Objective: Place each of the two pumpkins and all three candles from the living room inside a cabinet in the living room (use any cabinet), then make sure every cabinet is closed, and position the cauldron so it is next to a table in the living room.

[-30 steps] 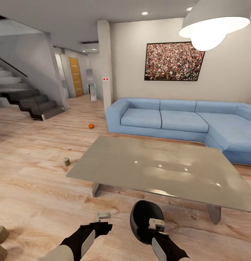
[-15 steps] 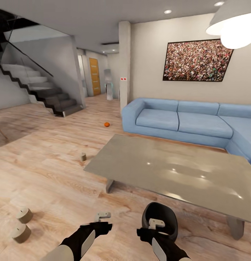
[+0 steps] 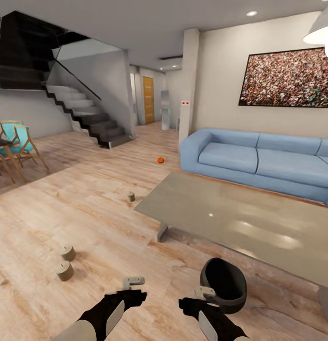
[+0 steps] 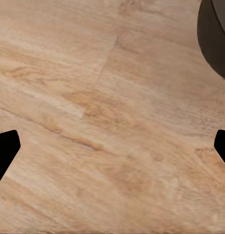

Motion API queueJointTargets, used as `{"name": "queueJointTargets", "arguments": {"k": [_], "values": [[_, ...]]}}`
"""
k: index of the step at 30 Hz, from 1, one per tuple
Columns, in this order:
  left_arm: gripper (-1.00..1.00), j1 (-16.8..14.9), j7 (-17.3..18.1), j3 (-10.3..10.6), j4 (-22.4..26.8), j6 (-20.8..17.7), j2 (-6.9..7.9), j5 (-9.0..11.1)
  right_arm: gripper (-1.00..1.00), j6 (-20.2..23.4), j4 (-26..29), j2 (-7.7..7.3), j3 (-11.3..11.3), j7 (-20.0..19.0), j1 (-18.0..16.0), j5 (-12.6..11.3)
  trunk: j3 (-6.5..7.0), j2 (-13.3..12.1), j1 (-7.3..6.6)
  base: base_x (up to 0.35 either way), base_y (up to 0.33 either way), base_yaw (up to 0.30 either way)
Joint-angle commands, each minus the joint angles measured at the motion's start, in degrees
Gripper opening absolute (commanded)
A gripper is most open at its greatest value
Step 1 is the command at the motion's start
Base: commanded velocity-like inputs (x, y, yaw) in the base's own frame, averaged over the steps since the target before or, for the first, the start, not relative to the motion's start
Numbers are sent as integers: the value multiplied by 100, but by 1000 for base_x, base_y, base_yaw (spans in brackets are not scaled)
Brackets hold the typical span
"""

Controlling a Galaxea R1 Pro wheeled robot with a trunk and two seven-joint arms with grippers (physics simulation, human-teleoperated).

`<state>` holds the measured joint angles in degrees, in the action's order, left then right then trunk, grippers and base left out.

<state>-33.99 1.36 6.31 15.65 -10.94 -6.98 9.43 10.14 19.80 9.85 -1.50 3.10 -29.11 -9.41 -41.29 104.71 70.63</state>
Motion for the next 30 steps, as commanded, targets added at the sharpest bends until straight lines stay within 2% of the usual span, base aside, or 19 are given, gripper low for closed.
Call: {"name": "queueJointTargets", "arguments": {"k": [1,8,30], "values": [[100,-3,-5,46,8,-26,3,59,100,32,16,-1,-17,32,1,-52,-5,3,-4,-248,0,292],[100,-3,-6,46,8,-22,3,59,100,32,14,-1,-17,27,2,-52,-5,3,-4,-83,0,292],[100,-3,0,37,8,-31,-6,68,100,24,-37,-1,-17,24,0,-44,-5,3,-4,-4,0,292]]}}
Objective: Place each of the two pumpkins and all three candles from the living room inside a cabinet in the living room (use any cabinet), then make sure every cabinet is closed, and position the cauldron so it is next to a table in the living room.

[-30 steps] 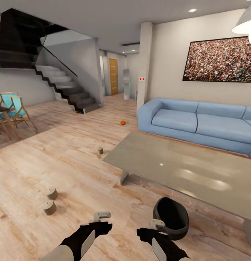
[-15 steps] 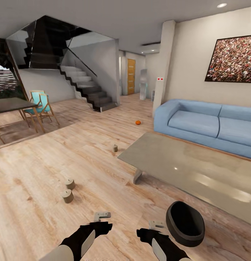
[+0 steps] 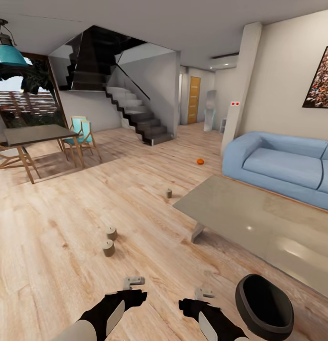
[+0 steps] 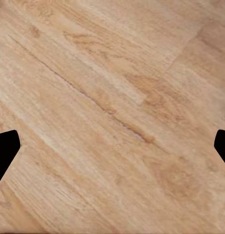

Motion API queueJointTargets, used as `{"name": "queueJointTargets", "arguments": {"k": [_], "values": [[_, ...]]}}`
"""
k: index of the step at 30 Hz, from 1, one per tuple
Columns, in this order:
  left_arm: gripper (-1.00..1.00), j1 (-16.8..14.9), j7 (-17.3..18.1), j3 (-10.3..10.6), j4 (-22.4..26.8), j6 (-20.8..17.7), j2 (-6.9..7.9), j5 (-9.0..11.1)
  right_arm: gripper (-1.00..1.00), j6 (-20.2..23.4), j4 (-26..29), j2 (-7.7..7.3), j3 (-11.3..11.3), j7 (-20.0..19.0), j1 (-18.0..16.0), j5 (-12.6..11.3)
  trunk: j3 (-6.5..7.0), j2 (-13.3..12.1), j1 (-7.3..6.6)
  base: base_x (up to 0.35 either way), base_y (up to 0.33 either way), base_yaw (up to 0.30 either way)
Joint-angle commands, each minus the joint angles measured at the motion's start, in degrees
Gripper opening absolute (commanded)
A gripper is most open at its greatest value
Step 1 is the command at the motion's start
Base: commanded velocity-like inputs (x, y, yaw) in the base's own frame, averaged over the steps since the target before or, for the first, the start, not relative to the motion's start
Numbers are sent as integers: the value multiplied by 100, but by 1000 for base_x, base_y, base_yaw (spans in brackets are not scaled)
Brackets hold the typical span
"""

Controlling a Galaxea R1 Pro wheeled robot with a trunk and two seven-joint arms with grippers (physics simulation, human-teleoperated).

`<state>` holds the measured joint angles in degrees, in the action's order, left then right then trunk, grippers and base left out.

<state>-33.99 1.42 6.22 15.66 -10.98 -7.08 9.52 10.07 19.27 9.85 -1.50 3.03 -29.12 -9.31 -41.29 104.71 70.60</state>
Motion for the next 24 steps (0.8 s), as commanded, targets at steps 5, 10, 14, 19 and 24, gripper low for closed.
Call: {"name": "queueJointTargets", "arguments": {"k": [5,10,14,19,24], "values": [[100,-3,-9,46,7,-34,4,60,100,31,16,-1,-17,31,3,-53,-5,2,-1,0,0,292],[100,-3,-10,46,7,-33,5,67,100,33,16,-2,-17,31,1,-53,-5,2,-1,0,0,292],[100,-3,-16,46,7,-40,10,75,100,31,16,-1,-12,31,1,-53,-5,2,-1,0,0,292],[100,-3,-18,39,1,-50,18,90,100,30,9,-8,-9,31,3,-53,-5,2,-1,0,0,292],[100,-3,-20,27,5,-62,51,93,100,31,7,-10,-8,31,3,-53,-5,2,-1,0,0,292]]}}
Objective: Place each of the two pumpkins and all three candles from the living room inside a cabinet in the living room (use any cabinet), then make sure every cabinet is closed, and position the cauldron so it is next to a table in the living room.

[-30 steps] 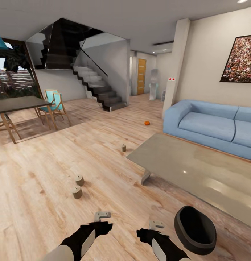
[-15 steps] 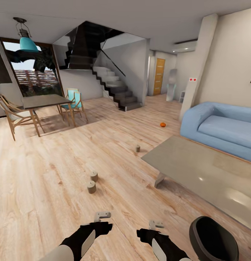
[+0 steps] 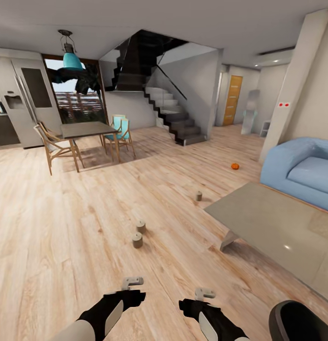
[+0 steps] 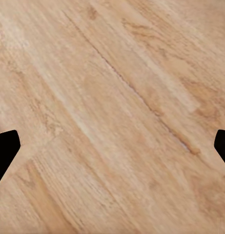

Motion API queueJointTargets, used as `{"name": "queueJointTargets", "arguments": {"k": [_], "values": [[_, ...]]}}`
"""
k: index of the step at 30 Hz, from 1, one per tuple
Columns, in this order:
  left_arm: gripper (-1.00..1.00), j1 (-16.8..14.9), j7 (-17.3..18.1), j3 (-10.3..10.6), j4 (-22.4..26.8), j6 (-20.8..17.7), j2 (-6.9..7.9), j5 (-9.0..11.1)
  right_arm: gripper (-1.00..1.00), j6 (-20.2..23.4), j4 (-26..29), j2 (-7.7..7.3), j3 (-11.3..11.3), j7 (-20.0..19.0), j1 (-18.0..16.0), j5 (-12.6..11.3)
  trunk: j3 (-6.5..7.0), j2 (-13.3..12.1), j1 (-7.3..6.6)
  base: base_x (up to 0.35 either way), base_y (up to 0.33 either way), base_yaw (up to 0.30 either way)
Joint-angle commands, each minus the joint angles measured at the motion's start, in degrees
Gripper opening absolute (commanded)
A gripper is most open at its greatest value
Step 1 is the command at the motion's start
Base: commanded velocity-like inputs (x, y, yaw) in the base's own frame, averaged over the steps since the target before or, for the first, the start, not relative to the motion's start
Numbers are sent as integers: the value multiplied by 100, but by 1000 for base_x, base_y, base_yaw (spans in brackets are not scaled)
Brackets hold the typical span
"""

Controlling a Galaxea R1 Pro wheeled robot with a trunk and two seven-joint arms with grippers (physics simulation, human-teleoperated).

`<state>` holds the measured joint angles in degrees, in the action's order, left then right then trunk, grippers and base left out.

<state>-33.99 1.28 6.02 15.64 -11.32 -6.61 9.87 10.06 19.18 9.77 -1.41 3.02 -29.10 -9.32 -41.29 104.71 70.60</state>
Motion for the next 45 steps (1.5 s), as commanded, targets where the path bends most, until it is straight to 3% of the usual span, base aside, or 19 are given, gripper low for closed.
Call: {"name": "queueJointTargets", "arguments": {"k": [1,45], "values": [[100,-3,-8,47,8,-29,5,59,100,32,16,-1,-16,32,1,-53,-5,2,-1,0,0,292],[100,-3,4,80,10,24,-4,24,100,22,7,8,-25,32,10,-46,-5,2,-1,-4,0,292]]}}
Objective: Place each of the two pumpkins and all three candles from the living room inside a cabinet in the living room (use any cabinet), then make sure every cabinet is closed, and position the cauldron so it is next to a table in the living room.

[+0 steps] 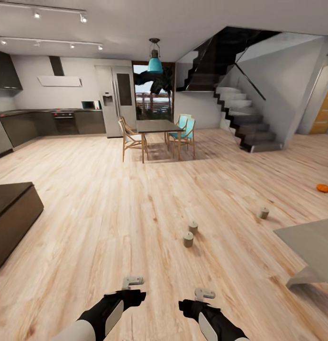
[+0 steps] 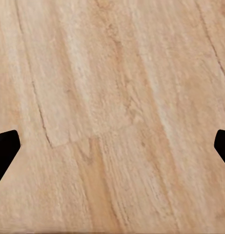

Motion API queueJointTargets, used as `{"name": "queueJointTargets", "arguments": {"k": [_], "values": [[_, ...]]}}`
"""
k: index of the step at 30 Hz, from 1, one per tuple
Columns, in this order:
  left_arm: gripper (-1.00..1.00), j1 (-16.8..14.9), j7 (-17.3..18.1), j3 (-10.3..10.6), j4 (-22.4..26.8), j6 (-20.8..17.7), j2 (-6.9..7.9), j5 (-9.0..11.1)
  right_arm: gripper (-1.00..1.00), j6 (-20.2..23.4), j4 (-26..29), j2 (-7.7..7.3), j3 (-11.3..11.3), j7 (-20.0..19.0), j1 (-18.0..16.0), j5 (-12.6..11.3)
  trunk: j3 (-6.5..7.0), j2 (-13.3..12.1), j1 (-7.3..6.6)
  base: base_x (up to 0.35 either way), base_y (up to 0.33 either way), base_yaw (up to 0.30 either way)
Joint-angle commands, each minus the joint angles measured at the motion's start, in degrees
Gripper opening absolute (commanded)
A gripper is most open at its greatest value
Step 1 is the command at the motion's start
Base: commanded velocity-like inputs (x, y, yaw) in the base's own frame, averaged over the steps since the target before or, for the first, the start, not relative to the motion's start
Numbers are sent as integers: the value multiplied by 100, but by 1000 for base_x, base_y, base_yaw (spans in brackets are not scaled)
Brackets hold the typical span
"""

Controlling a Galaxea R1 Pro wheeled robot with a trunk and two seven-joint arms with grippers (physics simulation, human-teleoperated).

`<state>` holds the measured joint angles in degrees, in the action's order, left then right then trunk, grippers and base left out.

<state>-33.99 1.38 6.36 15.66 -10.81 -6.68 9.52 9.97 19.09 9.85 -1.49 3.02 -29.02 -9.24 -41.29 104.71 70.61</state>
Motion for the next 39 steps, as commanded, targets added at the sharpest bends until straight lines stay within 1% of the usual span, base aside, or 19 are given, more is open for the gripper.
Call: {"name": "queueJointTargets", "arguments": {"k": [1,14,39], "values": [[100,-3,-8,47,7,-27,2,59,100,31,16,-1,-17,32,1,-53,-5,3,-2,-134,0,292],[100,-3,-15,45,7,-27,1,59,100,31,16,-1,-18,32,3,-55,-5,3,-2,-167,-93,292],[100,-3,-15,42,7,-27,-8,59,100,27,-45,0,-26,32,8,-35,-5,3,-2,-9,-6,292]]}}
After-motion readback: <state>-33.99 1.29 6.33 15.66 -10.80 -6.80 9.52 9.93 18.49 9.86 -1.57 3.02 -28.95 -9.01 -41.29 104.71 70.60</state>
